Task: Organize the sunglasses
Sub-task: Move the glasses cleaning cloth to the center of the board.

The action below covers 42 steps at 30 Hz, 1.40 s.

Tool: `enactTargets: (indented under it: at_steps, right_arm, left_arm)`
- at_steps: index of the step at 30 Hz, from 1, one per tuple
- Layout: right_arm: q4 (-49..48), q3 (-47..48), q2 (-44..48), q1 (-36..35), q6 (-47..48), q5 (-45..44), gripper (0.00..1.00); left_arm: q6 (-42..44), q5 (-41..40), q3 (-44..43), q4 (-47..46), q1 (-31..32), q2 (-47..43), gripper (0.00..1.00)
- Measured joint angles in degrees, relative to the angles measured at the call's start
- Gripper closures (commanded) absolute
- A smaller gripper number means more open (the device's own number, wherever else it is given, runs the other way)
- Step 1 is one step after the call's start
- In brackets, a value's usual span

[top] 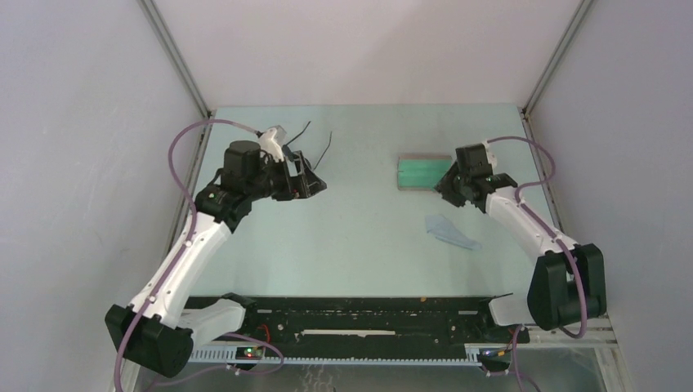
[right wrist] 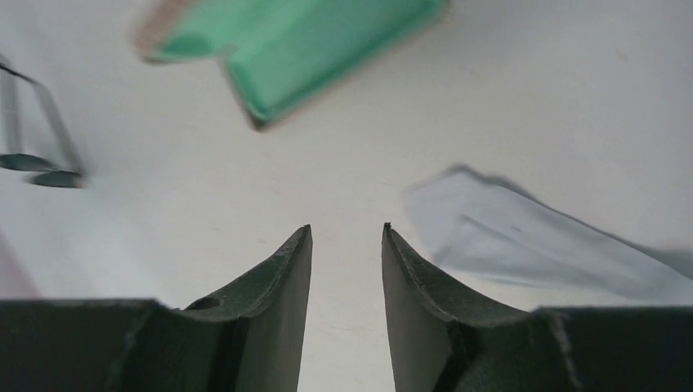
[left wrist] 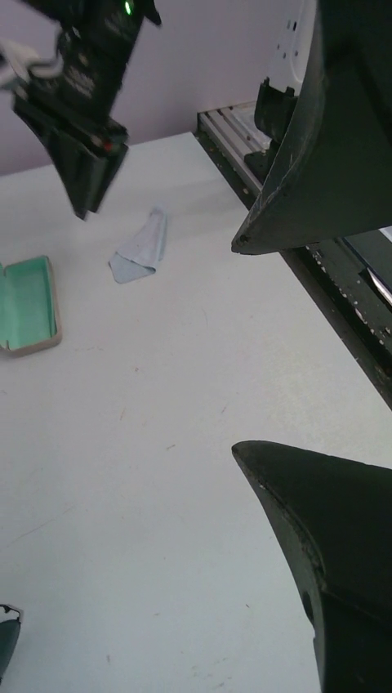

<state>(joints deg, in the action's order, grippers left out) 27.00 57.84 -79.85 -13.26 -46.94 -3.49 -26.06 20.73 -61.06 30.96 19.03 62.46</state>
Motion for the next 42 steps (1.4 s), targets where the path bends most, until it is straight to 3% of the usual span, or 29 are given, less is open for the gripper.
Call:
enactTargets:
  at_steps: [6,11,19,23,27,35,41,42]
  right_arm:
    - [5.95,-8.5,1.27,-3.04,3.32,-2.67,0.57]
    - [6.05,-8.68,-2.12,-6.97,3.89,-3.34,0.59]
    - [5.68,-8.66,-9.86,-6.86,3.91,-4.57,0.64]
    - [5.73,-7.61,-11.04,-6.97,3.76,-5.31,0.78]
    - [5.95,-7.48,-11.17,-6.97,3.76,-5.44,1.0]
    - [4.72,-7.48,-10.75,-8.26,4.22,-4.28,1.0]
    - [2.69,-3.76,-9.7,-17.53,5.92,1.44,1.0]
    - [2.1,-2.47,-9.7,-19.58,6.36,2.32,0.92]
  left_arm:
    - [-2.84,2.36,0.85,-2.64,-0.04,-1.44,0.11]
    - [-4.66,3.56,4.07,-3.48,-0.04,-0.7,0.11]
    - [-5.49,3.69,6.73,-3.5,-0.04,-1.18,0.11]
    - [-5.49,3.91,6.75,-3.56,-0.04,-1.18,0.11]
    - [-5.49,3.98,6.75,-3.63,-0.04,-1.16,0.11]
    - [-5.44,3.87,6.75,-3.67,-0.04,-1.16,0.11]
    - [-4.94,2.78,6.64,-2.86,-0.63,-1.14,0.11]
    - [-4.81,2.32,6.62,-2.54,-1.05,-1.11,0.11]
